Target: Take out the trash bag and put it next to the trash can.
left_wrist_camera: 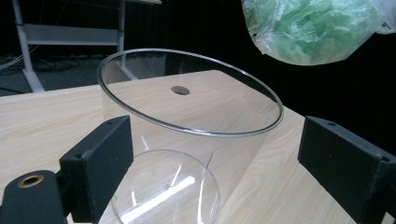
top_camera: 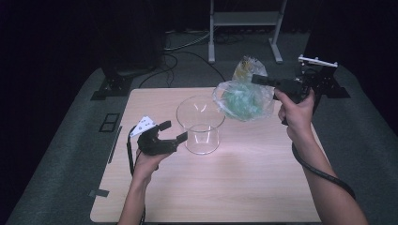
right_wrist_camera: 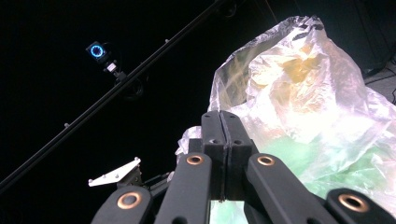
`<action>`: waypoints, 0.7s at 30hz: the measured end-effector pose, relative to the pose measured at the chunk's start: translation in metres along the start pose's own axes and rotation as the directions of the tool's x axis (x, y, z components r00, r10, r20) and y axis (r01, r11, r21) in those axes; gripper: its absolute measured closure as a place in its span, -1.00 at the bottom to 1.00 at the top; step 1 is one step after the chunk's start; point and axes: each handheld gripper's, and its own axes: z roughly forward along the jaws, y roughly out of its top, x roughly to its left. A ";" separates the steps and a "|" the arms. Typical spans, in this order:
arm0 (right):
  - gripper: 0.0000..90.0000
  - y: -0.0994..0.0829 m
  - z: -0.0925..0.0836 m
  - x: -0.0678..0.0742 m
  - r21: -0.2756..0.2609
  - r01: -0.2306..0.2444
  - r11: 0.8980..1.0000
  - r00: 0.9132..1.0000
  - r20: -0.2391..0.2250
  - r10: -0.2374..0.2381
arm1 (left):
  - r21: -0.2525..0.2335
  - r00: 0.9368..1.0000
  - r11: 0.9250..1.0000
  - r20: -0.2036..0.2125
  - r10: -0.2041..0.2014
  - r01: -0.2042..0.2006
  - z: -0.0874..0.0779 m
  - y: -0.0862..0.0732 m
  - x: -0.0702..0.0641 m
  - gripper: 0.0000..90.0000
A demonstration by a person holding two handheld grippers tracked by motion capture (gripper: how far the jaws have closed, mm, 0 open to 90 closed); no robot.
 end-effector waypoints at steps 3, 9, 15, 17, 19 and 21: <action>1.00 0.000 -0.003 -0.003 -0.005 -0.003 1.000 1.000 0.008 0.003 | -0.002 1.000 1.000 -0.006 -0.006 0.006 -0.001 0.000 0.001 -0.79; 1.00 -0.001 -0.009 -0.006 -0.006 0.000 1.000 1.000 0.024 0.000 | -0.009 1.000 1.000 -0.008 -0.007 0.006 -0.002 0.001 0.001 -0.79; 1.00 -0.005 -0.015 -0.016 -0.009 -0.020 1.000 0.999 0.038 0.020 | -0.008 1.000 1.000 -0.014 -0.007 0.007 -0.002 0.002 0.001 -0.79; 1.00 -0.008 -0.018 -0.021 -0.012 -0.029 1.000 0.999 0.041 0.030 | -0.008 1.000 1.000 -0.013 -0.007 0.007 -0.002 0.002 0.001 -0.79; 1.00 -0.009 -0.021 -0.025 -0.015 -0.039 0.999 0.998 0.047 0.040 | -0.007 1.000 1.000 -0.012 -0.008 0.008 -0.001 0.002 0.000 -0.79; 1.00 -0.011 -0.024 -0.029 -0.017 -0.049 0.999 0.997 0.052 0.050 | -0.008 1.000 1.000 -0.011 -0.010 0.010 0.000 0.002 0.000 -0.79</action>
